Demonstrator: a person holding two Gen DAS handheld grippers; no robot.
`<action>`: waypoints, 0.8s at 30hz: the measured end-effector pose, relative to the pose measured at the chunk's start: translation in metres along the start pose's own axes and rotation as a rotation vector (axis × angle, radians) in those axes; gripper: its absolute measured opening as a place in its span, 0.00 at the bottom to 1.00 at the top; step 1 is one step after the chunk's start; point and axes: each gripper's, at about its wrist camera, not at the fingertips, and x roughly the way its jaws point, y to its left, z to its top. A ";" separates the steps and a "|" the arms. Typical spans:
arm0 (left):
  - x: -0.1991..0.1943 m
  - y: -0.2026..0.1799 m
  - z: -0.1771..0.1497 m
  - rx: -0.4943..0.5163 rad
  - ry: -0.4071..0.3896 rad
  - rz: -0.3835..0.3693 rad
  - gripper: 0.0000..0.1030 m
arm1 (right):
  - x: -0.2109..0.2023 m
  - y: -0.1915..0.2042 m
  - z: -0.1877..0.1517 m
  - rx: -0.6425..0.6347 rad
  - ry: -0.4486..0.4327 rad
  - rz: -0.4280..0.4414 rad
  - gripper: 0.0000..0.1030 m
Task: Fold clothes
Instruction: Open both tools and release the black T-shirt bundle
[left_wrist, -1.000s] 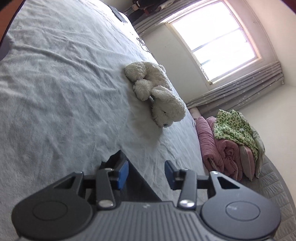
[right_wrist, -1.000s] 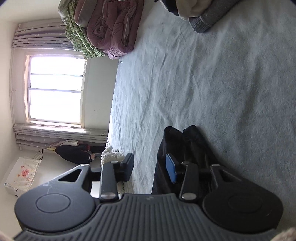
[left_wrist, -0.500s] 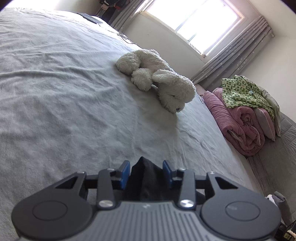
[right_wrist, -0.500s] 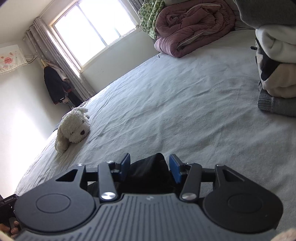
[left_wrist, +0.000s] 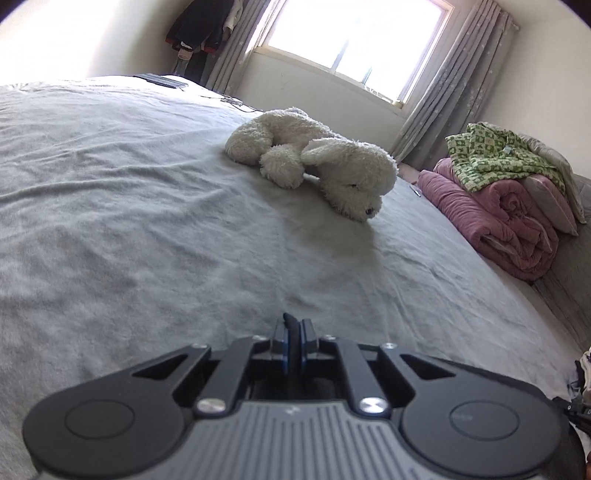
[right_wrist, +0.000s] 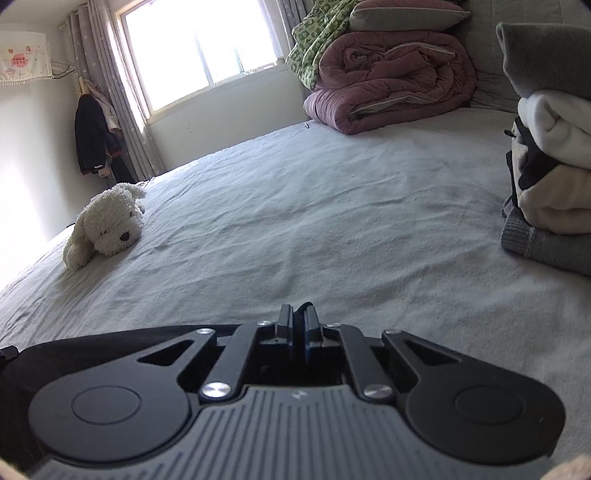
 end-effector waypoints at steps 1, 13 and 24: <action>-0.002 0.000 0.002 -0.001 0.000 0.009 0.11 | 0.000 -0.002 0.000 0.013 0.004 -0.001 0.07; -0.053 -0.065 -0.007 0.123 -0.106 -0.054 0.59 | -0.055 0.056 -0.003 -0.134 -0.084 0.041 0.49; -0.071 0.001 -0.028 0.043 -0.026 0.001 0.53 | -0.055 0.010 -0.022 -0.117 0.026 -0.015 0.48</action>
